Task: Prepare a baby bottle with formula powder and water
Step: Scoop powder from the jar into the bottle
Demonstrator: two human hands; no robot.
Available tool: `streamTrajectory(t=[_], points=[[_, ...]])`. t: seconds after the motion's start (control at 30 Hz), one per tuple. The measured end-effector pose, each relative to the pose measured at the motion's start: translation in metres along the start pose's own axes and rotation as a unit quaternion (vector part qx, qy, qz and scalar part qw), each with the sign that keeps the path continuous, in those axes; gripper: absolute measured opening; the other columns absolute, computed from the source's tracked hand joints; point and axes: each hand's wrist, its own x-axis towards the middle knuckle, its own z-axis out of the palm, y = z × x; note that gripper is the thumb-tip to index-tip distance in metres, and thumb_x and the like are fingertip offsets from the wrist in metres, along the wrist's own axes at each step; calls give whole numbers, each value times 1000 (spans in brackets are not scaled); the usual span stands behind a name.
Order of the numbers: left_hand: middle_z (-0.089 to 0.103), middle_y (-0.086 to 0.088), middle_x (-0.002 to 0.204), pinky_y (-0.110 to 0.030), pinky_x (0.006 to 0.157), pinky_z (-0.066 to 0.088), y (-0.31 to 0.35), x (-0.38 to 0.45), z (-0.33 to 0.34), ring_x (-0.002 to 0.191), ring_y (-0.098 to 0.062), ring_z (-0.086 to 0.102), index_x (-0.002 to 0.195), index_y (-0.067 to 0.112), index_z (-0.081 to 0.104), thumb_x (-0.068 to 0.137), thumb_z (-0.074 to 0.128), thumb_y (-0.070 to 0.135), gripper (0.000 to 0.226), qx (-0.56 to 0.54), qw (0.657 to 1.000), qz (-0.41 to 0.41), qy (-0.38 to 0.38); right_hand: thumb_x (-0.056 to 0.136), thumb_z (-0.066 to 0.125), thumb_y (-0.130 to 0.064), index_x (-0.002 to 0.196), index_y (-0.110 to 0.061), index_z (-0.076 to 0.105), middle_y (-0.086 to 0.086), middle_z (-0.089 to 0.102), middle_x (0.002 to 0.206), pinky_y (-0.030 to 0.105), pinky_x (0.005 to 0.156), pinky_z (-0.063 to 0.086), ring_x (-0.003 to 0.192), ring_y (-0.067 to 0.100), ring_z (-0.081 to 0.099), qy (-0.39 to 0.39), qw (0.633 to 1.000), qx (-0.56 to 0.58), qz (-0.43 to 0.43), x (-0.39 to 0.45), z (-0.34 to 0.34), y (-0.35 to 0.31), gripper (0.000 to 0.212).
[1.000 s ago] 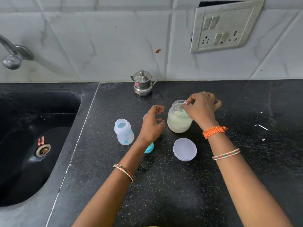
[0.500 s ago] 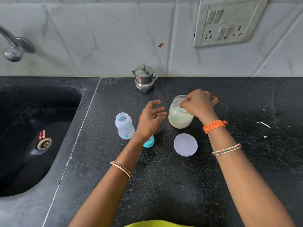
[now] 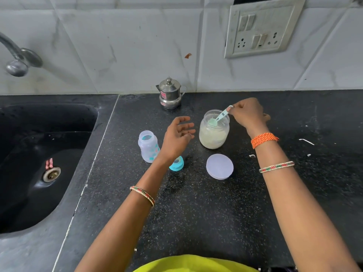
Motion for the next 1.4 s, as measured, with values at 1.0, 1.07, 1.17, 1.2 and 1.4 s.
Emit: streamTrajectory(t=[1.0, 1.07, 1.17, 1.2, 1.4], points=[[62, -15, 115, -24, 82, 56, -3, -5, -8, 101, -20, 62, 120, 6, 51, 83, 46, -17, 44, -23, 1000, 11, -12, 79, 68, -22, 79, -5, 74, 8, 69, 100, 45, 97, 24, 118, 33, 43, -45, 997, -61, -33, -14, 23, -1, 19], [62, -14, 115, -25, 83, 56, -3, -5, -9, 102, -20, 62, 119, 7, 51, 83, 46, -16, 43, -27, 1000, 12, -9, 78, 70, -25, 81, -4, 74, 8, 67, 106, 48, 101, 22, 120, 34, 43, -74, 996, -48, -19, -12, 22, -2, 21], [63, -12, 113, -25, 82, 56, -4, -7, -10, 99, -18, 63, 119, 8, 51, 83, 47, -16, 43, -29, 999, 11, -10, 77, 71, -25, 69, -6, 68, 11, 65, 111, 52, 106, 17, 122, 35, 44, -96, 995, -36, 7, -11, 21, -2, 21], [63, -12, 113, -24, 81, 56, -4, -7, -10, 96, -17, 63, 120, 8, 51, 83, 48, -15, 43, -28, 1000, 11, -11, 77, 71, -25, 62, -9, 63, 12, 65, 111, 53, 107, 16, 123, 35, 44, -100, 994, -29, 15, -11, 20, -2, 23], [62, -11, 112, -23, 79, 56, -4, -9, -10, 95, -16, 64, 121, 6, 51, 84, 47, -15, 43, -31, 999, 9, -12, 75, 70, -24, 79, -10, 62, 11, 62, 118, 55, 108, 27, 120, 34, 49, -86, 991, 77, 64, -11, 13, 2, 16]])
